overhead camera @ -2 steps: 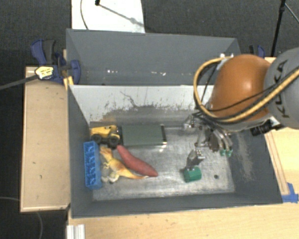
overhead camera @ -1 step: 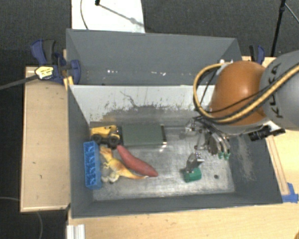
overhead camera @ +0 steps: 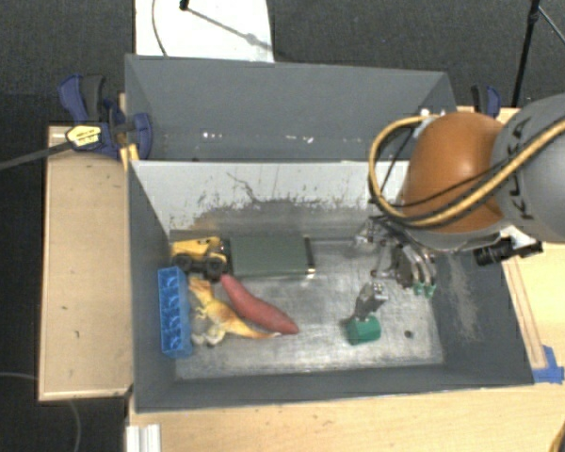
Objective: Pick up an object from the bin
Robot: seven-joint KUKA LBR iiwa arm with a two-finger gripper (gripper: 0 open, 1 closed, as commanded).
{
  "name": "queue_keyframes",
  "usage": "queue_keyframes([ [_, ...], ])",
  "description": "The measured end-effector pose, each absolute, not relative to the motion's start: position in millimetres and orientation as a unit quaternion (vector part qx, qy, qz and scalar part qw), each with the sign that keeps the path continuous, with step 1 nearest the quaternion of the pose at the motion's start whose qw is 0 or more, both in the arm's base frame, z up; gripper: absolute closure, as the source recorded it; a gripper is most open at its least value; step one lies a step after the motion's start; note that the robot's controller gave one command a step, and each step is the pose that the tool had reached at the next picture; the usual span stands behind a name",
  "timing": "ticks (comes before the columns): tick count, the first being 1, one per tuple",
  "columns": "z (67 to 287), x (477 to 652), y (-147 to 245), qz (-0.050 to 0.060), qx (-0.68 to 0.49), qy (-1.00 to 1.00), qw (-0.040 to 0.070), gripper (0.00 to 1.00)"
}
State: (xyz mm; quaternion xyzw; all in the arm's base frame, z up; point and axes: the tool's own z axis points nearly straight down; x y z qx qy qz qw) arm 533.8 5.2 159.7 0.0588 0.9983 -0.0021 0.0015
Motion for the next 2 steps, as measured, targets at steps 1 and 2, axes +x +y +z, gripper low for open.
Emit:
queue_keyframes([
  [1,124,553.3,39,0.002,0.071,0.997,0.006,0.0],
  [2,89,568.8,40,0.001,0.115,0.993,0.0,0.0],
])
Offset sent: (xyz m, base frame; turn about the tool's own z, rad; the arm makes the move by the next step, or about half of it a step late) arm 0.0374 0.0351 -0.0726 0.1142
